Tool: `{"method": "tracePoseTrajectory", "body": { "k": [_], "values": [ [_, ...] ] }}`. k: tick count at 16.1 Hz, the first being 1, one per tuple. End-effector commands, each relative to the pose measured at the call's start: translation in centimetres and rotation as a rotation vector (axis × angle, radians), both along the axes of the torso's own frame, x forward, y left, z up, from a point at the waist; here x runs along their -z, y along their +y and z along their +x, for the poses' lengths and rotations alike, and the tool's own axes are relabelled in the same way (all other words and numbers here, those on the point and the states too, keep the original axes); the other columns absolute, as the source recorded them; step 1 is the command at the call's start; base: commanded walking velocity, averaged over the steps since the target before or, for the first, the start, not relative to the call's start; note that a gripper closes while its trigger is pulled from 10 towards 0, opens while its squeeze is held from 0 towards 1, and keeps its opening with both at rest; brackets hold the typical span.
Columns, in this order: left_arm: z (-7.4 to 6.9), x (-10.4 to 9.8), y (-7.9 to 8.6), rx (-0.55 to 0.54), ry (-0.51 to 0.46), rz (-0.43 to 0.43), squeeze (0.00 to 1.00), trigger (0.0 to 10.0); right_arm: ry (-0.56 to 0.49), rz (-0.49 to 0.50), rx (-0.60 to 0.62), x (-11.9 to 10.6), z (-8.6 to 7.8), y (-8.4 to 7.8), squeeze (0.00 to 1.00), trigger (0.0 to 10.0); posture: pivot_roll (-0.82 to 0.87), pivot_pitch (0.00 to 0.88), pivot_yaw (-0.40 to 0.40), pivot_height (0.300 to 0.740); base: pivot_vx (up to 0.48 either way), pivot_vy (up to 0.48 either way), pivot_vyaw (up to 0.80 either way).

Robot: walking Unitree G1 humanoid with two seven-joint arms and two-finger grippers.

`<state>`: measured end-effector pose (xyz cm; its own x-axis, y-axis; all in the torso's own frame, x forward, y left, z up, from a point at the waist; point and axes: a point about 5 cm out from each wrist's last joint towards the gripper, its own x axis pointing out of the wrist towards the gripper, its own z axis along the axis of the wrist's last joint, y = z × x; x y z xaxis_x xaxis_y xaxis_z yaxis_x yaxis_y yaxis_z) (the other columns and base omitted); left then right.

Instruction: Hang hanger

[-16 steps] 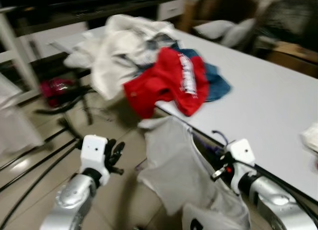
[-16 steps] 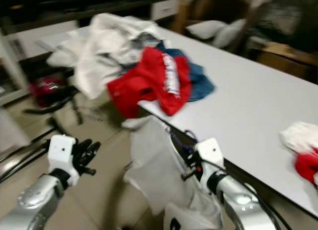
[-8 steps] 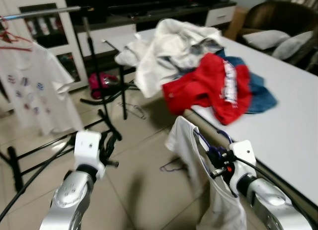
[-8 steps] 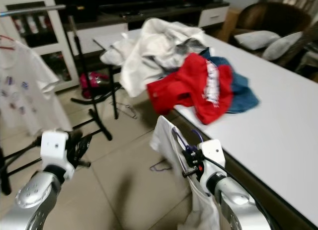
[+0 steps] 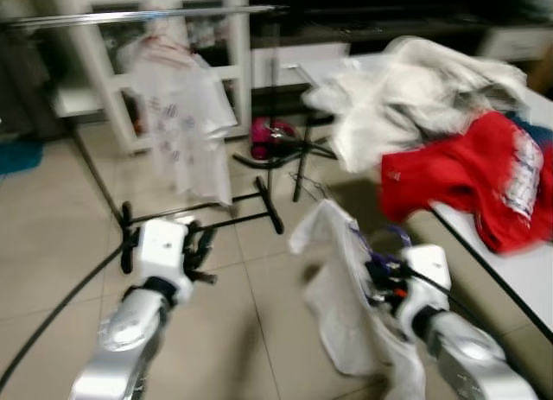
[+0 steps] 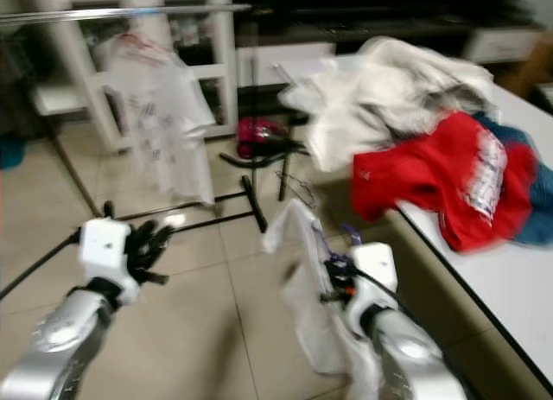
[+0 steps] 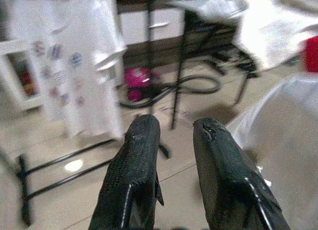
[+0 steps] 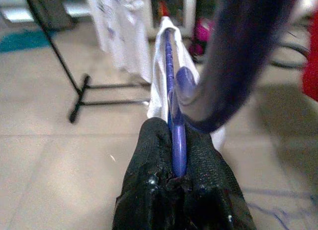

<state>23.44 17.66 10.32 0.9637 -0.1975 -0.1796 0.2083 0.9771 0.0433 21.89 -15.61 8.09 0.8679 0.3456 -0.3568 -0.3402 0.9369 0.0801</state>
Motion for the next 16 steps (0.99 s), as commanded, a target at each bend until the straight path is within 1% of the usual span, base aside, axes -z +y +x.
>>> {"method": "tracePoseTrajectory", "body": {
  "k": [1,2,5,6,9,11,13,14,15,16],
  "values": [
    [0.4,-0.4,-1.0,0.031,-0.014,-0.023,0.00,10.0,-0.036,-0.011,0.032,-0.6,0.2,-0.7,0.00,10.0,-0.01,0.000,-0.009,0.740,0.337,0.000,0.00],
    [0.4,-0.4,-0.9,0.028,-0.014,-0.024,0.00,10.0,-0.038,-0.011,0.036,-0.7,0.4,-0.6,0.00,10.0,0.00,0.000,-0.013,0.740,0.345,0.000,0.00],
    [0.2,-0.5,-0.6,0.012,-0.017,-0.030,0.00,10.0,-0.097,-0.028,0.039,-1.4,1.1,-0.8,0.00,10.0,0.01,0.000,-0.022,0.740,0.358,0.000,0.00],
    [0.2,-0.5,-0.6,0.010,-0.017,-0.030,0.00,10.0,-0.102,-0.026,0.042,-1.5,1.3,-0.8,0.00,10.0,0.01,0.000,-0.027,0.740,0.360,0.000,0.00],
    [0.0,-0.7,-0.5,0.000,-0.021,-0.034,0.00,10.0,-0.123,-0.032,0.022,-1.8,1.8,-0.2,0.00,10.0,0.02,0.000,-0.035,0.740,0.360,0.000,0.69],
    [-0.1,-0.6,-0.5,-0.001,-0.020,-0.033,0.00,10.0,-0.126,-0.026,0.024,-1.9,2.1,0.0,0.00,10.0,0.02,0.000,-0.038,0.740,0.360,0.000,0.00],
    [-0.2,-0.6,-0.5,-0.001,-0.019,-0.033,0.00,10.0,-0.126,-0.056,0.020,-1.9,2.3,0.1,0.00,10.0,0.02,0.000,-0.039,0.740,0.360,0.000,0.00],
    [-0.2,-0.7,-0.4,-0.001,-0.020,-0.031,0.00,10.0,-0.109,-0.046,0.021,-1.8,2.6,0.2,0.00,10.0,0.03,0.000,-0.043,0.740,0.360,0.000,0.00],
    [-0.2,-0.8,-0.3,-0.002,-0.022,-0.029,0.00,10.0,-0.132,-0.013,-0.008,-2.1,2.7,0.6,0.00,10.0,0.03,0.000,-0.047,0.740,0.360,0.000,0.00],
    [-0.2,-0.8,-0.3,-0.003,-0.024,-0.028,0.00,10.0,-0.156,-0.040,-0.025,-2.2,2.8,0.7,0.00,10.0,0.03,0.000,-0.049,0.740,0.364,0.000,0.00]
  ]
}}
